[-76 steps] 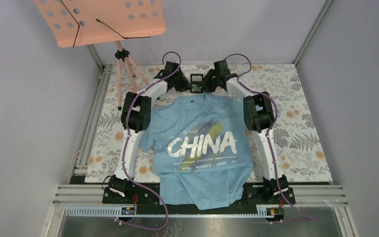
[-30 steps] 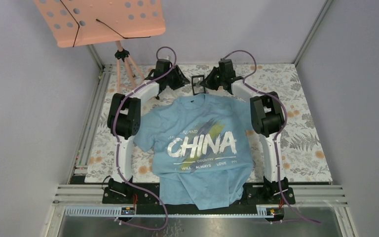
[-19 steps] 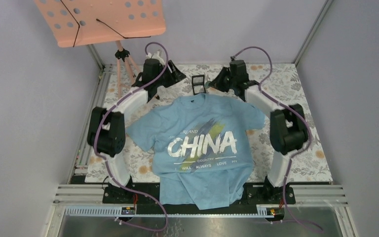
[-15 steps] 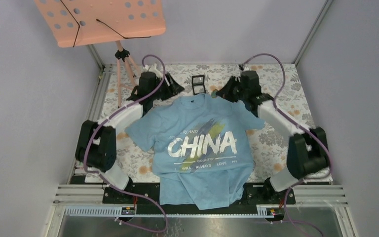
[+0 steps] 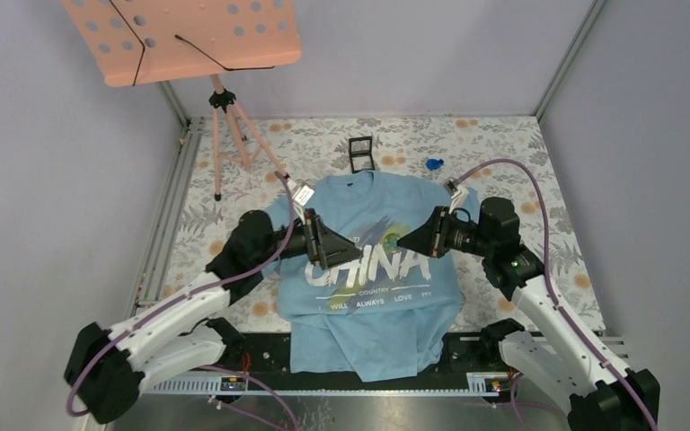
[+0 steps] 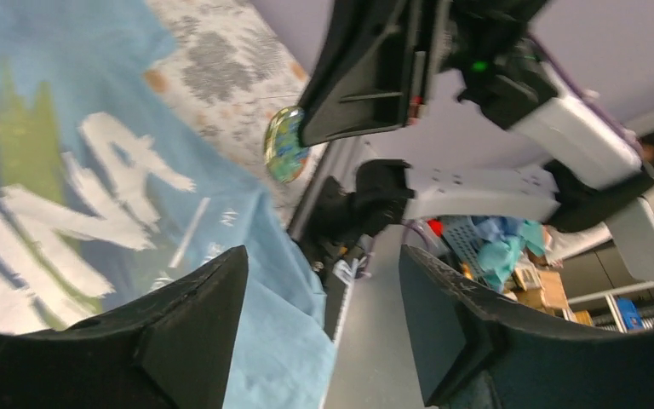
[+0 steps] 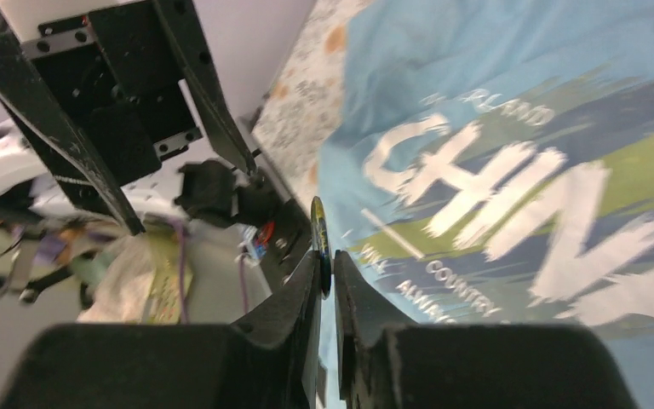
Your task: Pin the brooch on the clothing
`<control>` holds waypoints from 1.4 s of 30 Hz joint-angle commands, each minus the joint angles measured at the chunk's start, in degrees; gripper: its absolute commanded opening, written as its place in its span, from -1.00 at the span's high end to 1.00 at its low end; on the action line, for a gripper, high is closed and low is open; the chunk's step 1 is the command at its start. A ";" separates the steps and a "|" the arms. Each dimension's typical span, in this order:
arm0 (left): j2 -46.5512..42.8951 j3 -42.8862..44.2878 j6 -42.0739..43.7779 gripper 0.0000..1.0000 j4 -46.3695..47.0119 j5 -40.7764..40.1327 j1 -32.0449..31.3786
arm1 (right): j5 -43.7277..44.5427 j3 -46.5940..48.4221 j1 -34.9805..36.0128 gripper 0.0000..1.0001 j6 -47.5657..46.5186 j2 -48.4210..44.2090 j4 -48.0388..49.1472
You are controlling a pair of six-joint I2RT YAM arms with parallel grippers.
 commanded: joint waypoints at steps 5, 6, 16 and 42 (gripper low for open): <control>-7.11 -1.63 -0.67 -0.42 1.92 2.35 -3.72 | -9.98 0.84 8.36 1.00 2.53 -1.96 6.79; -6.67 -1.64 -1.12 -0.40 2.15 2.58 -4.01 | -9.95 1.50 10.13 1.00 3.14 -1.14 8.02; -8.51 -3.54 -4.12 -0.22 2.44 0.42 -4.27 | -8.81 3.00 14.46 1.00 5.94 1.85 15.41; -5.12 -3.48 -4.63 0.81 7.16 2.90 -6.78 | -8.32 3.76 15.19 1.00 3.00 2.94 10.61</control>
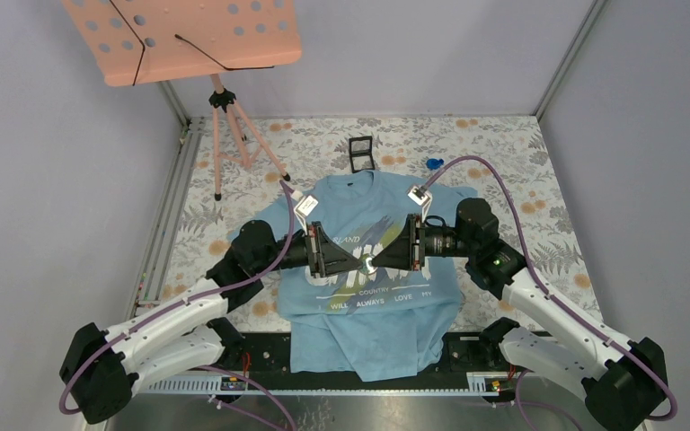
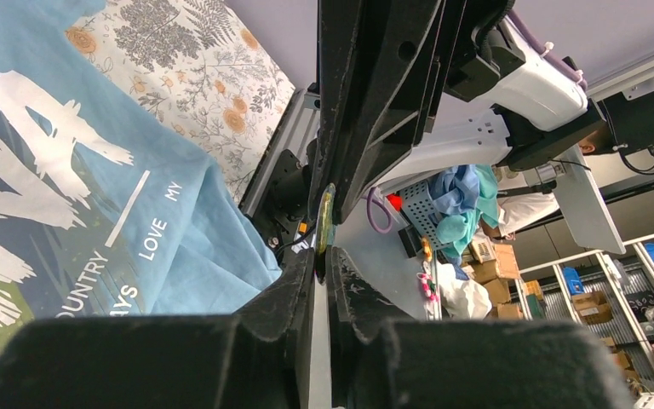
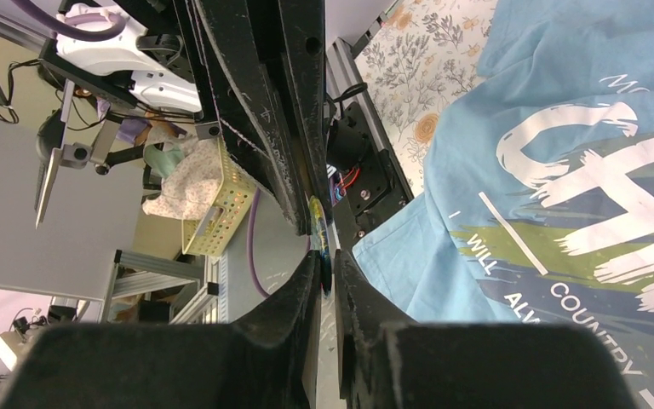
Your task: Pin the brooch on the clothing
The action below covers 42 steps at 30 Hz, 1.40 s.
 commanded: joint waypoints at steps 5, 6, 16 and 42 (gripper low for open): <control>0.10 0.03 0.73 1.00 4.78 1.96 -1.43 | 0.82 2.54 0.64 1.00 -2.51 -0.93 -2.06; 0.03 0.10 1.10 1.00 4.78 2.04 -1.54 | 1.05 2.57 0.63 1.00 -2.70 -0.92 -2.43; -12.16 6.76 27.61 1.00 -23.26 -23.53 -8.12 | 14.20 2.99 0.57 -0.40 -1.48 -5.15 -14.48; 8.08 11.87 37.57 1.00 -24.68 -66.03 -33.36 | 44.23 12.52 16.24 -0.06 23.58 10.64 -25.09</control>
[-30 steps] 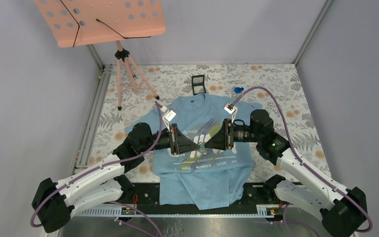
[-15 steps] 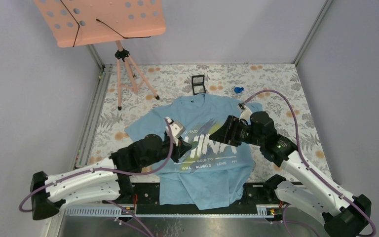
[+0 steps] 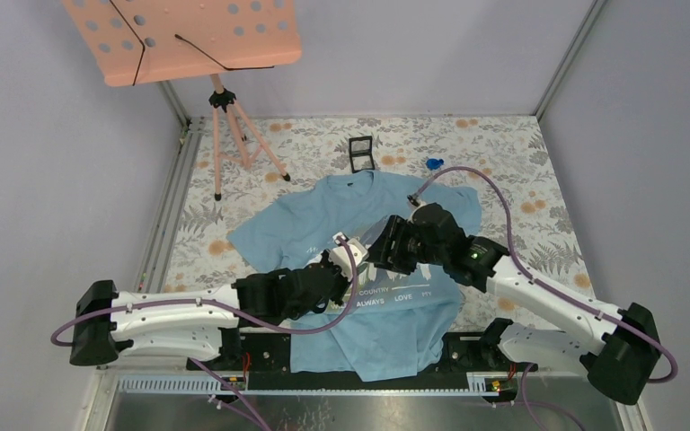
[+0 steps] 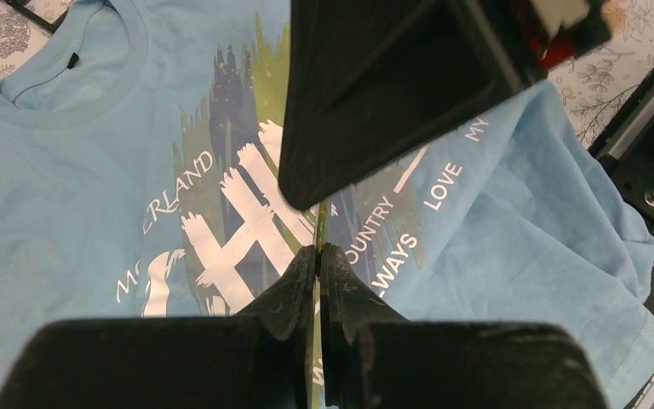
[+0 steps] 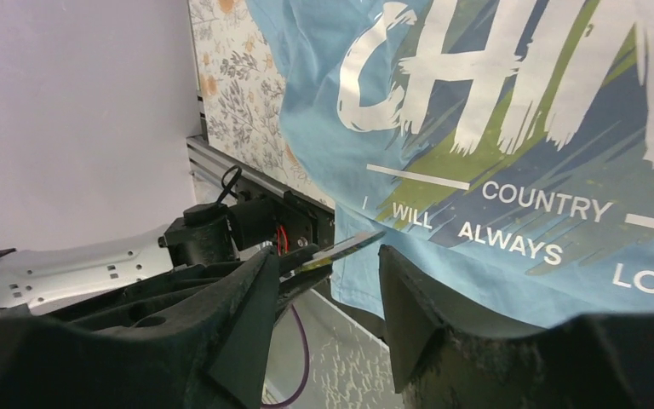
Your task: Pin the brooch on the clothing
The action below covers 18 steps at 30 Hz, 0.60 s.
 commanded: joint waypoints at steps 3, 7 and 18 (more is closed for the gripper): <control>1.32 1.96 -2.38 1.00 4.50 -4.38 -0.88 | 7.12 4.68 5.36 0.13 1.78 3.67 -0.11; 1.93 1.99 -2.58 1.00 4.70 -5.08 -1.33 | 7.64 4.52 6.03 0.30 2.36 5.18 1.09; 3.82 2.78 -1.61 1.00 5.15 -6.41 -2.94 | 7.92 4.81 6.59 0.40 2.32 8.91 3.24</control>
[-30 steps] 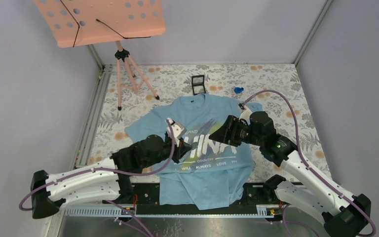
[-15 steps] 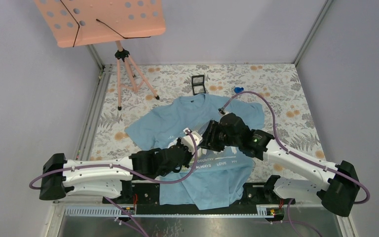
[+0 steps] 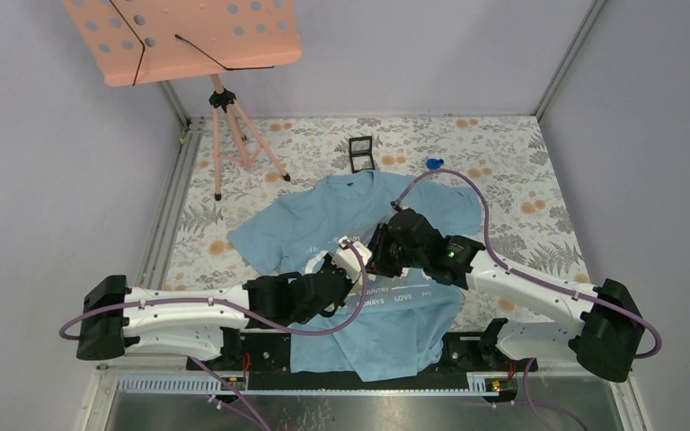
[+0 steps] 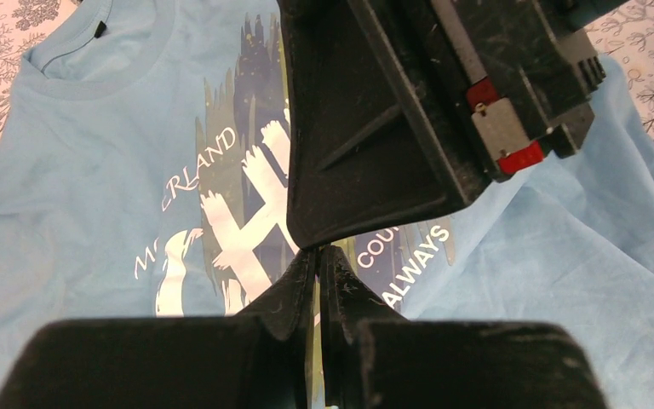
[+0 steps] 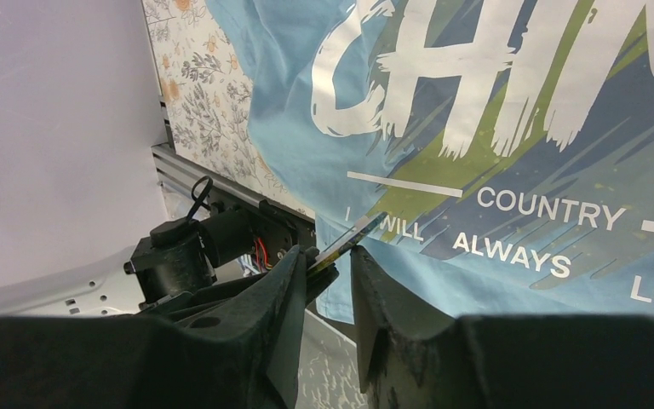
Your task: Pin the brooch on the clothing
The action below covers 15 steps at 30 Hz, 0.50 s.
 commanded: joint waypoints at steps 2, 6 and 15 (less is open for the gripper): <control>0.07 3.04 -0.41 1.00 5.20 -0.05 -1.66 | 2.30 3.22 0.72 0.43 -0.77 1.34 1.52; -0.16 2.88 -1.49 1.00 4.98 0.33 -2.31 | 3.22 3.26 0.78 0.70 -1.30 1.15 1.76; -0.42 2.73 -2.76 0.48 5.11 1.36 -2.32 | 7.68 0.15 0.65 1.00 -1.93 0.19 4.73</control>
